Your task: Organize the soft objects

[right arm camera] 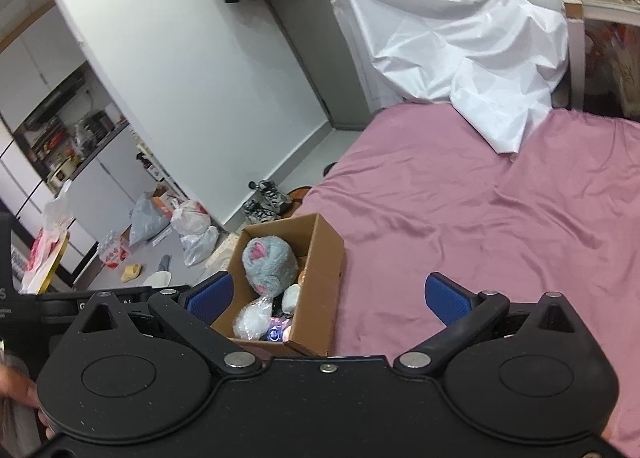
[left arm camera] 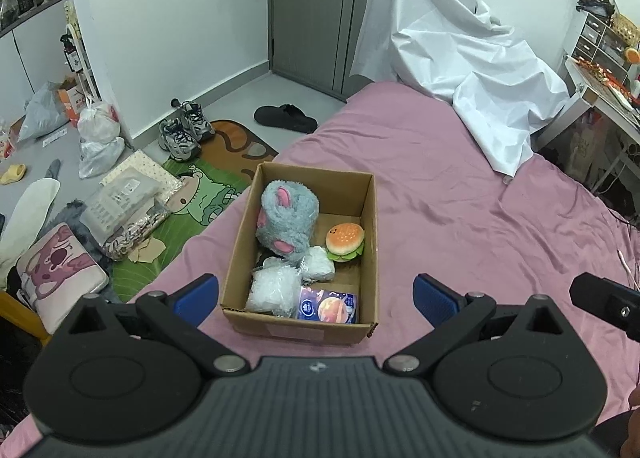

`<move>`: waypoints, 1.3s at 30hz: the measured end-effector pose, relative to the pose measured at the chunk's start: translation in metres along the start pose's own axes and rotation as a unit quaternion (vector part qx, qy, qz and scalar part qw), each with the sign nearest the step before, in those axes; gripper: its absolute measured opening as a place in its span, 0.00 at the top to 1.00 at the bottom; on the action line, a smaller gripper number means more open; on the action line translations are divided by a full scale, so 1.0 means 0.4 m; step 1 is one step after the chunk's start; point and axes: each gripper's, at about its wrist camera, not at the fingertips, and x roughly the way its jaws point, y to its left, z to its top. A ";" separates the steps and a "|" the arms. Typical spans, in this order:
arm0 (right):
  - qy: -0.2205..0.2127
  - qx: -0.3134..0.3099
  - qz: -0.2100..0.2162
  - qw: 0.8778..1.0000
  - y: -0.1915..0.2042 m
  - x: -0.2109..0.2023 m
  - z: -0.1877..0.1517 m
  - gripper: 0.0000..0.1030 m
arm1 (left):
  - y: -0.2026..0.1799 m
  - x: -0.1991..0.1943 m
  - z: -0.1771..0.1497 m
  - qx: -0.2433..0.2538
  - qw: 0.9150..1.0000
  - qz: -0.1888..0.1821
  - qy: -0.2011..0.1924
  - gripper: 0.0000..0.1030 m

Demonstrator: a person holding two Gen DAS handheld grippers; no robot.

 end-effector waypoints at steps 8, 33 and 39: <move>-0.002 -0.013 -0.009 1.000 -0.002 -0.025 -0.001 0.00 | -0.009 -0.027 -0.017 0.006 1.000 -0.004 -0.003 0.00; 0.013 -0.050 -0.015 0.999 0.014 -0.035 -0.009 0.00 | -0.026 -0.048 -0.038 0.013 1.000 0.001 -0.003 0.00; 0.013 -0.057 -0.016 0.998 0.019 -0.036 -0.012 0.00 | -0.030 -0.041 -0.041 0.014 1.000 -0.004 0.001 0.01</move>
